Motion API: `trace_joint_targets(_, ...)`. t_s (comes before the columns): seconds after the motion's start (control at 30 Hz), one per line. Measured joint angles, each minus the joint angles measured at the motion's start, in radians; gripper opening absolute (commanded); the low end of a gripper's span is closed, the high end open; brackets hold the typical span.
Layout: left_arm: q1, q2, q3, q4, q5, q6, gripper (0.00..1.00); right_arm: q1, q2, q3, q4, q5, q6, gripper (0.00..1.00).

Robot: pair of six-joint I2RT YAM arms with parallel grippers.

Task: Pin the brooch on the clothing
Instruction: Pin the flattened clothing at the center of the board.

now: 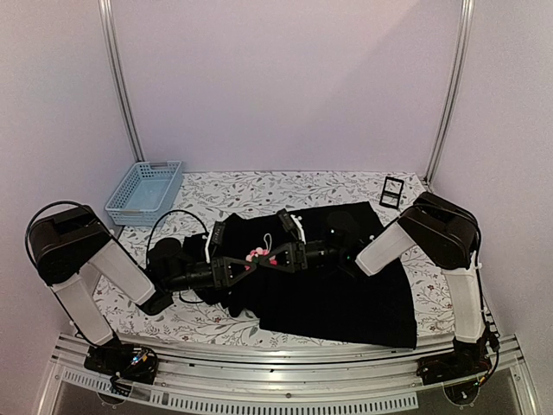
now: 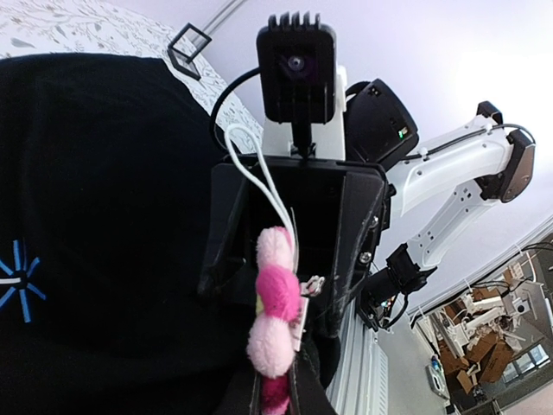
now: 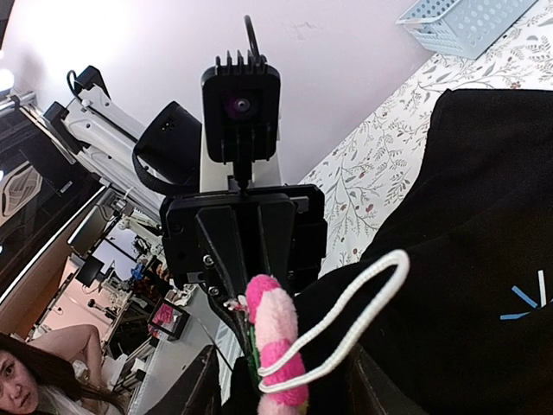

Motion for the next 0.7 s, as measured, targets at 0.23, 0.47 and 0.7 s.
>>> trace_joint_targets(0.23, -0.010, -0.010, 0.000, 0.003, 0.001, 0.019, 0.00, 0.000, -0.024, 0.000, -0.023, 0.002, -0.021, 0.45)
trace_joint_targets(0.47, -0.014, -0.014, 0.000, 0.003, 0.001, 0.040, 0.00, 0.000, -0.024, 0.012, -0.053, 0.000, -0.032, 0.37)
trace_joint_targets(0.7, -0.014, -0.014, 0.000, 0.002, 0.000, 0.044, 0.00, 0.000, -0.024, 0.011, -0.059, -0.002, -0.038, 0.43)
